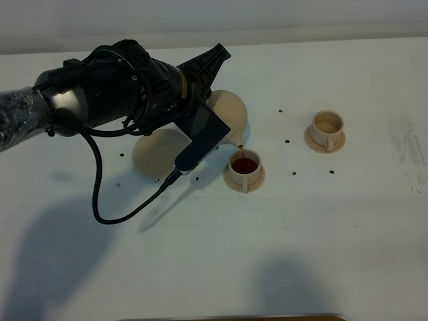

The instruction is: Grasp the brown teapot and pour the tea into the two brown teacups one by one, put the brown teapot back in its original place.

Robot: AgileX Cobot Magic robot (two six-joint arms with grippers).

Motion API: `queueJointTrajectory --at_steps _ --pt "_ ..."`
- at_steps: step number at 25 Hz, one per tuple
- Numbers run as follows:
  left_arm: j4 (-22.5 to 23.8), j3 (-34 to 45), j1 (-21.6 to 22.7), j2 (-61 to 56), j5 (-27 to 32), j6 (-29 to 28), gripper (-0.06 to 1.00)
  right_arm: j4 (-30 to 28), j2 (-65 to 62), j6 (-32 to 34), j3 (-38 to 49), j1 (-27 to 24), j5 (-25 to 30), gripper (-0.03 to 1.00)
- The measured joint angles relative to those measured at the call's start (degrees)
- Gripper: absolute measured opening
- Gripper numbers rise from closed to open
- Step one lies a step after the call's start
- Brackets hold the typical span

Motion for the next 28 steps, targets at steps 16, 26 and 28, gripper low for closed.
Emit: queueJointTrajectory --at_steps 16,26,28 --pt "1.16 0.00 0.00 0.00 -0.58 0.00 0.09 0.00 0.00 -0.02 0.00 0.00 0.00 0.23" --pt "1.27 0.00 0.00 0.00 -1.06 1.15 0.09 0.00 0.00 0.03 0.00 0.00 0.00 0.23" --pt "1.32 0.00 0.00 0.00 -1.13 1.17 0.09 0.00 0.00 -0.02 0.00 0.00 0.00 0.23"
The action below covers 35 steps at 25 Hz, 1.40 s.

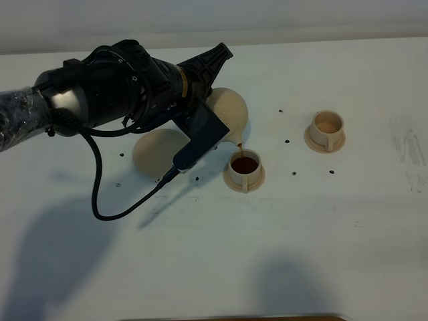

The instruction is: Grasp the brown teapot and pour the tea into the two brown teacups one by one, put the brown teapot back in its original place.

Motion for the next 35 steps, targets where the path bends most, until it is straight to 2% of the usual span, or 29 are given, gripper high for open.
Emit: queueJointTrajectory --at_steps 30,35 --pt "1.05 0.00 -0.59 0.00 -1.70 1.75 0.09 0.00 0.00 0.10 0.00 0.00 0.00 0.23" --pt "0.59 0.00 -0.59 0.00 -0.46 0.84 0.09 0.00 0.00 0.04 0.00 0.00 0.00 0.23"
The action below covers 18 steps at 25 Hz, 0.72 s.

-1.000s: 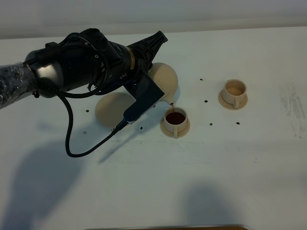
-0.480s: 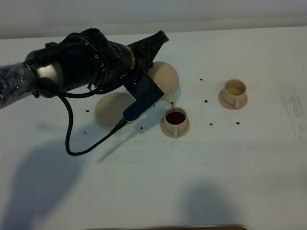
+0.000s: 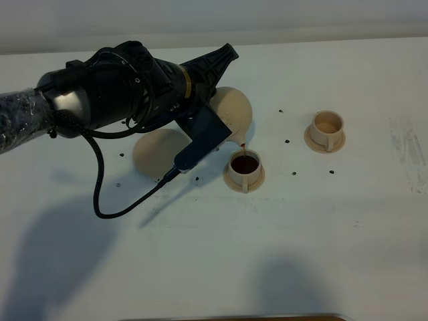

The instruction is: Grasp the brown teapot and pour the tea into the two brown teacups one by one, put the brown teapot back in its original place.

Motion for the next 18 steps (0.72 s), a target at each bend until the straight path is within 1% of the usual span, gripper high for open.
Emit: queueJointTrajectory --at_steps 6,13,15,18 --pt "-0.40 0.00 0.00 0.00 1.69 -4.26 0.09 0.00 0.00 0.00 0.00 0.00 0.00 0.23" --pt "-3.42 1.01 0.00 0.37 4.25 -6.27 0.09 0.00 0.00 -0.05 0.00 0.00 0.00 0.23" --pt "-4.15 1.08 0.00 0.37 5.05 -8.39 0.09 0.00 0.00 -0.05 0.00 0.00 0.00 0.23" --pt "-4.60 1.08 0.00 0.37 5.43 -13.73 0.09 0.00 0.00 -0.05 0.00 0.00 0.00 0.23"
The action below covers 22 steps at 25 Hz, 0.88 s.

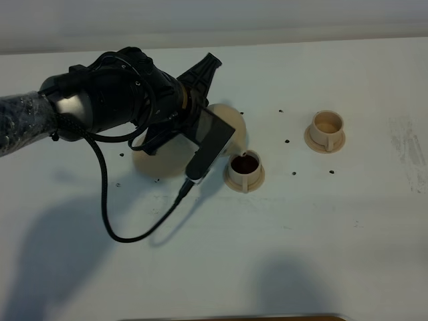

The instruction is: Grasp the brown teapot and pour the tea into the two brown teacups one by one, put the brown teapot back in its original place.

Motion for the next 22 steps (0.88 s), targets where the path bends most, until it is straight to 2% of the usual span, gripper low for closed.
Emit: queueJointTrajectory --at_steps 6,9,14,19,22 --pt "-1.30 0.00 0.00 -2.15 3.36 -9.46 0.09 0.00 0.00 0.06 0.00 0.00 0.00 0.23" --pt "-1.91 0.00 0.00 -4.20 7.00 -13.29 0.09 0.00 0.00 0.06 0.00 0.00 0.00 0.23" --pt "-5.62 0.05 0.00 -7.10 13.63 -20.96 0.09 0.00 0.00 0.06 0.00 0.00 0.00 0.23" --pt "-8.50 2.04 0.00 -8.67 19.36 -34.92 0.09 0.00 0.00 0.06 0.00 0.00 0.00 0.23" --pt "-10.17 4.99 0.00 -8.67 19.54 -42.48 0.09 0.00 0.00 0.06 0.00 0.00 0.00 0.23"
